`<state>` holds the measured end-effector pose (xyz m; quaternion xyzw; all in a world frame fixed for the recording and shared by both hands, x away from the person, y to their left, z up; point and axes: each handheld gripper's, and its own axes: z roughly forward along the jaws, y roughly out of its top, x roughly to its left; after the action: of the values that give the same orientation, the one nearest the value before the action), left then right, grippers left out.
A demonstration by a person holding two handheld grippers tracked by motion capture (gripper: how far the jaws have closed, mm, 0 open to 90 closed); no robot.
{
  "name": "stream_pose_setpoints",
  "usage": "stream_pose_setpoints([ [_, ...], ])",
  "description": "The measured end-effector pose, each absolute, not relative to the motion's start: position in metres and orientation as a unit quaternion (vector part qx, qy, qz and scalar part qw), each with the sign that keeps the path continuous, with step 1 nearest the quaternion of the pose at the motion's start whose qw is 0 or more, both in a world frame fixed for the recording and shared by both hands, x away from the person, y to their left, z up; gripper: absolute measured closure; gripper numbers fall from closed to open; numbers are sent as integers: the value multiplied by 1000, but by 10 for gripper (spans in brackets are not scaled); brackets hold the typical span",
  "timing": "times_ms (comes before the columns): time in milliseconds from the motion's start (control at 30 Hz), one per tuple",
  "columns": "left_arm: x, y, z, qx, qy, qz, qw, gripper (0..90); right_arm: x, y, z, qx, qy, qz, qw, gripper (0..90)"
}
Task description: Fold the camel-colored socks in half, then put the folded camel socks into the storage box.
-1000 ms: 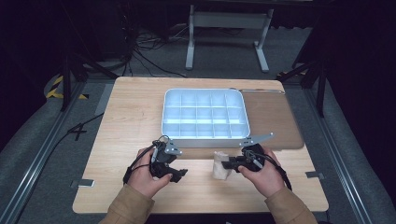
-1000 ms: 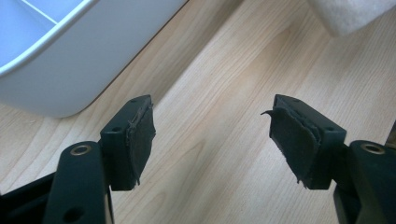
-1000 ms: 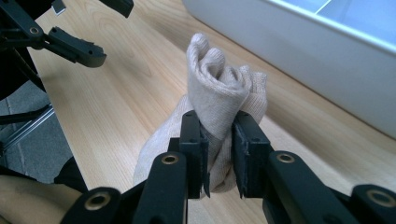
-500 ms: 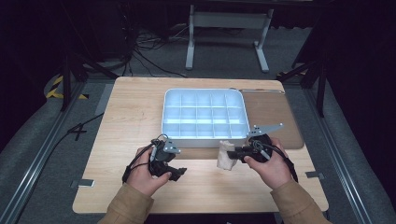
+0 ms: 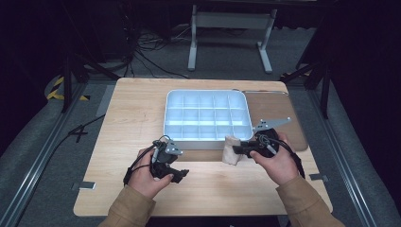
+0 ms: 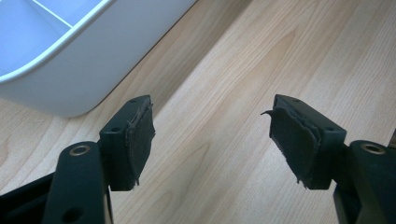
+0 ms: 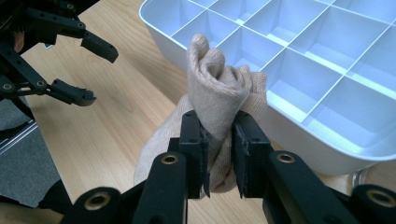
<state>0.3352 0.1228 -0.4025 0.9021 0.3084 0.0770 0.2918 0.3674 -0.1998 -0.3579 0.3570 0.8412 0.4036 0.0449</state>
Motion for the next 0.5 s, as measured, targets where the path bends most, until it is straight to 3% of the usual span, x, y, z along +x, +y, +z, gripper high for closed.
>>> stream_pose_setpoints([
  [500,335,123,-403,903,308,74,290,313,378,-206,-350,360,839,403,60,755],
])
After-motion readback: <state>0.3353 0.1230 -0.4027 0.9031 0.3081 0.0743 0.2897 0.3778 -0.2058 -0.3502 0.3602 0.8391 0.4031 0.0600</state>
